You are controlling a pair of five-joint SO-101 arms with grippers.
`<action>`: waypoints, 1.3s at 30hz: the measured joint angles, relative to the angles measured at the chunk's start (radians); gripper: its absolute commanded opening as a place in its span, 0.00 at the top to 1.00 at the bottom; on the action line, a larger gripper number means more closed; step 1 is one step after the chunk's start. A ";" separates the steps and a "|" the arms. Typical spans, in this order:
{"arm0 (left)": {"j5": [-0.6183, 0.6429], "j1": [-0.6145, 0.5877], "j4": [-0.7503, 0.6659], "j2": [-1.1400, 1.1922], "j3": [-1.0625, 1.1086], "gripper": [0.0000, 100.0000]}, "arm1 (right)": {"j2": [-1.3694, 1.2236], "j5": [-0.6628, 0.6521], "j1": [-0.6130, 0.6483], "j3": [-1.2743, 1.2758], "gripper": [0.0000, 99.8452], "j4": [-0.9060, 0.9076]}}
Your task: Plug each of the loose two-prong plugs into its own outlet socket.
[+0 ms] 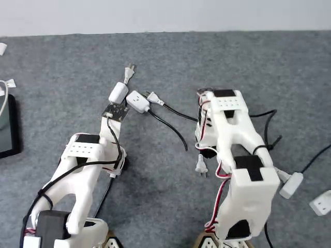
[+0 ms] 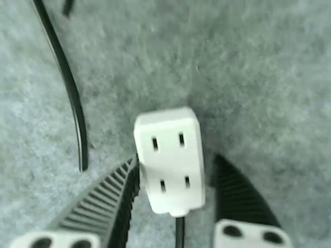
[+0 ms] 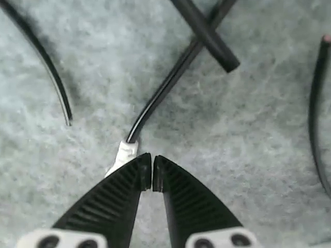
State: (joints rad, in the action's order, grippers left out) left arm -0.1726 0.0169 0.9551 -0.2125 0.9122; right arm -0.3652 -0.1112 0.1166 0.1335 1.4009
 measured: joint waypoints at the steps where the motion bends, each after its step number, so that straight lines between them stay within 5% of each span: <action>1: -0.006 0.005 -0.003 0.000 0.000 0.99 | 0.014 0.003 0.000 0.023 0.99 -0.021; 5: 0.011 0.054 -0.006 0.000 0.000 0.99 | 0.074 0.049 -0.006 0.081 0.99 -0.087; 12: 0.450 0.250 0.026 0.000 0.000 0.99 | 0.109 0.066 -0.069 0.120 0.99 -0.170; 17: 0.528 0.358 0.015 0.000 0.000 0.99 | 0.109 0.066 -0.063 0.127 0.99 -0.173; 30: 0.741 0.239 -0.112 0.002 -0.031 0.99 | 0.109 0.069 -0.044 0.127 0.99 -0.173; 39: 0.721 0.232 -0.112 0.002 -0.035 0.92 | 0.110 0.069 -0.046 0.143 0.99 -0.173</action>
State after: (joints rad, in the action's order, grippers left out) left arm 0.5485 0.2486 0.8431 -0.2110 0.8769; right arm -0.2547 -0.0422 0.0706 0.2762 1.2275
